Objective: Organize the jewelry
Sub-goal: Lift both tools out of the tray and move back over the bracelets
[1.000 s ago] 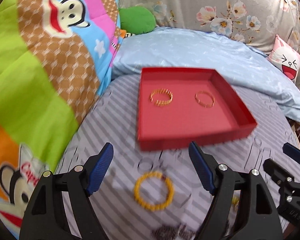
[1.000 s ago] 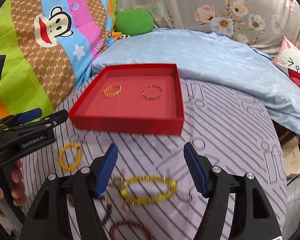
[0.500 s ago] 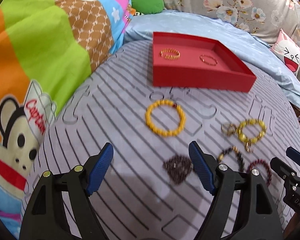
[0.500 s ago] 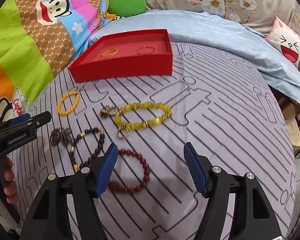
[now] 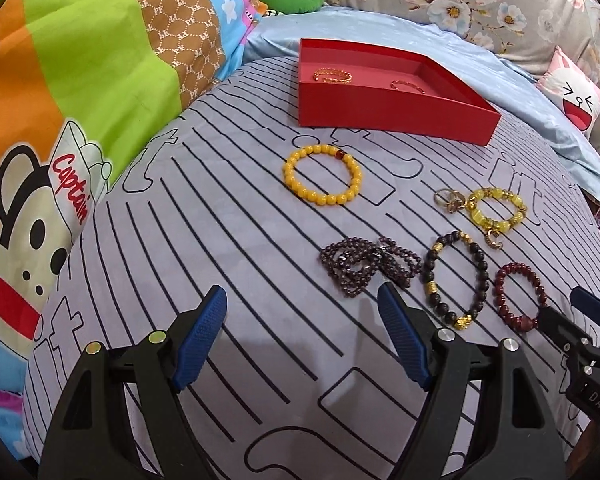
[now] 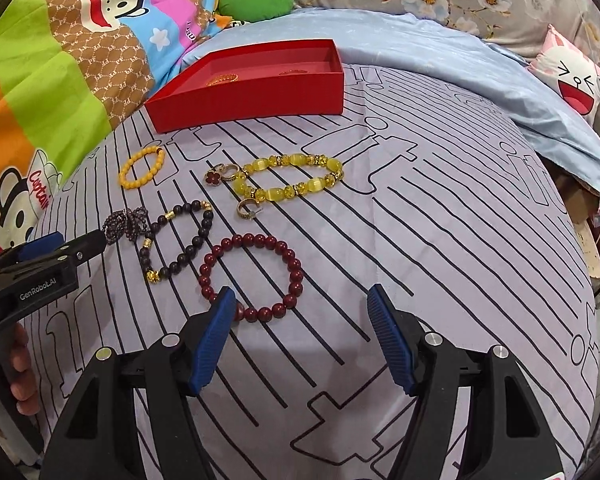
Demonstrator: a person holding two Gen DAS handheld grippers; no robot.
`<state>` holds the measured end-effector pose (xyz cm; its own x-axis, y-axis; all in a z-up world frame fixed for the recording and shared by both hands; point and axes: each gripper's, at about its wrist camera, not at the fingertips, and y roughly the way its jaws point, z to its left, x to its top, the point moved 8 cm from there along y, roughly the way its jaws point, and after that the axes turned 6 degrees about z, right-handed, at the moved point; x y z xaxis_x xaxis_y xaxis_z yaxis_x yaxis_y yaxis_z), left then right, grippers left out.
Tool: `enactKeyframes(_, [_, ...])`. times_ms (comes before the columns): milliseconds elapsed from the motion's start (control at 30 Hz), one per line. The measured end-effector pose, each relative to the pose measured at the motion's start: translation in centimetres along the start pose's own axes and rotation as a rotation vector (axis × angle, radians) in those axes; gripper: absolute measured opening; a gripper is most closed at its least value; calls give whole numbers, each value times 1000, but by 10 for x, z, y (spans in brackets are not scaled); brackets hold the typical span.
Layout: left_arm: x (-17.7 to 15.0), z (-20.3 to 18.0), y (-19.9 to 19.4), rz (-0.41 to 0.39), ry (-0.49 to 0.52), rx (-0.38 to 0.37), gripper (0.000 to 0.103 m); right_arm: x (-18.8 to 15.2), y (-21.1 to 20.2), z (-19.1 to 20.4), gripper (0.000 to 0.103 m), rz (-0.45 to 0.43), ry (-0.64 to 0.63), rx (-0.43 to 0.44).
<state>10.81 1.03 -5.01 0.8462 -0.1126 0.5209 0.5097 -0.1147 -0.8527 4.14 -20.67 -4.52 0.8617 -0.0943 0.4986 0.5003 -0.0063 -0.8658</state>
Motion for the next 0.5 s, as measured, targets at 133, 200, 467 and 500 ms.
enactKeyframes(133, [-1,-5,-1,-2,10,-4,74,-1,0,0,66,1,3,5])
enactKeyframes(200, [-1,-5,0,0,11,-5,74,-1,0,-1,66,1,5,7])
enactKeyframes(467, [-1,-6,3,8,12,-3,74,2,6,-1,65,14,8,11])
enactKeyframes(500, [-1,-6,3,8,14,-3,74,3,7,-1,64,15,7,12])
